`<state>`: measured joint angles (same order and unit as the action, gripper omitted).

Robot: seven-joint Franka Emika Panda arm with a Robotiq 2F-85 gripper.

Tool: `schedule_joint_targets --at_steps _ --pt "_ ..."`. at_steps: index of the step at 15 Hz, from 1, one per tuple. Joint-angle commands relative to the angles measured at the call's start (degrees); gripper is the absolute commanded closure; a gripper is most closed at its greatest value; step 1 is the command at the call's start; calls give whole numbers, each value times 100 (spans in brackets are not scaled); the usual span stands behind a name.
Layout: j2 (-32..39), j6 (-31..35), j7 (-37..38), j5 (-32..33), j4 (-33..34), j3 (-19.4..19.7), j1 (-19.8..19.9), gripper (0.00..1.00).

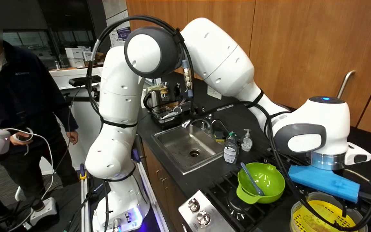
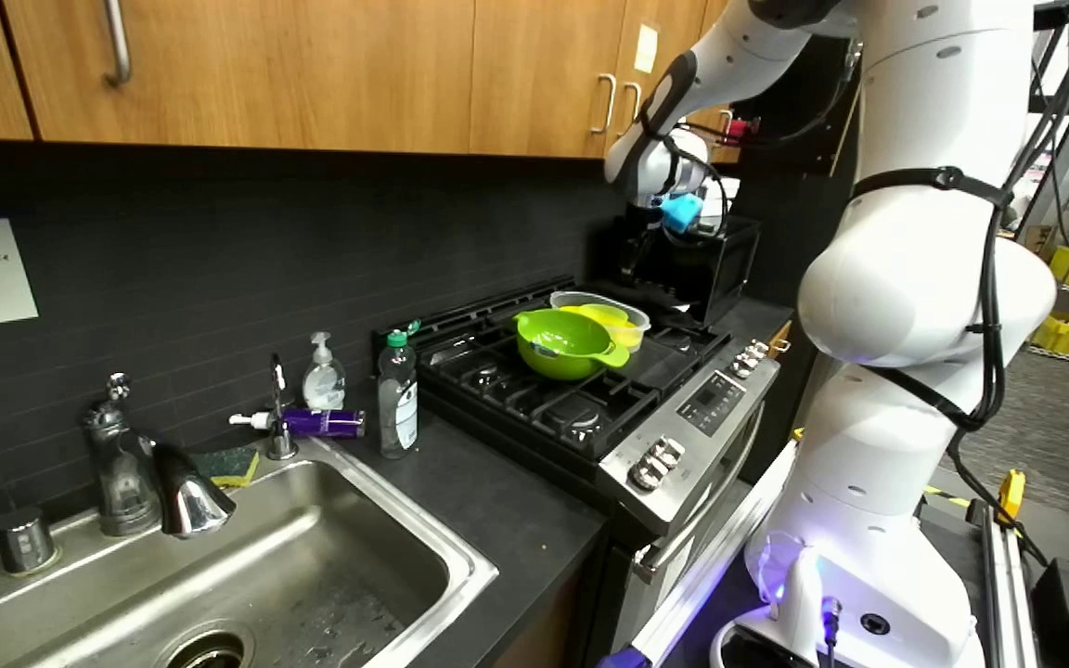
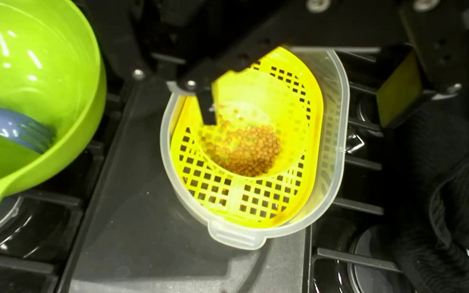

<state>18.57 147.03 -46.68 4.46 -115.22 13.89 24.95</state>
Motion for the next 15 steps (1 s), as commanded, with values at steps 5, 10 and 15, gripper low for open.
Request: schedule_joint_targets --at_steps 5,10,15 --pt "819 -304 155 178 731 -3 -11 0" --pt "801 -135 314 307 602 -52 59 0" --pt "1187 -813 335 348 1136 -138 -39 0"
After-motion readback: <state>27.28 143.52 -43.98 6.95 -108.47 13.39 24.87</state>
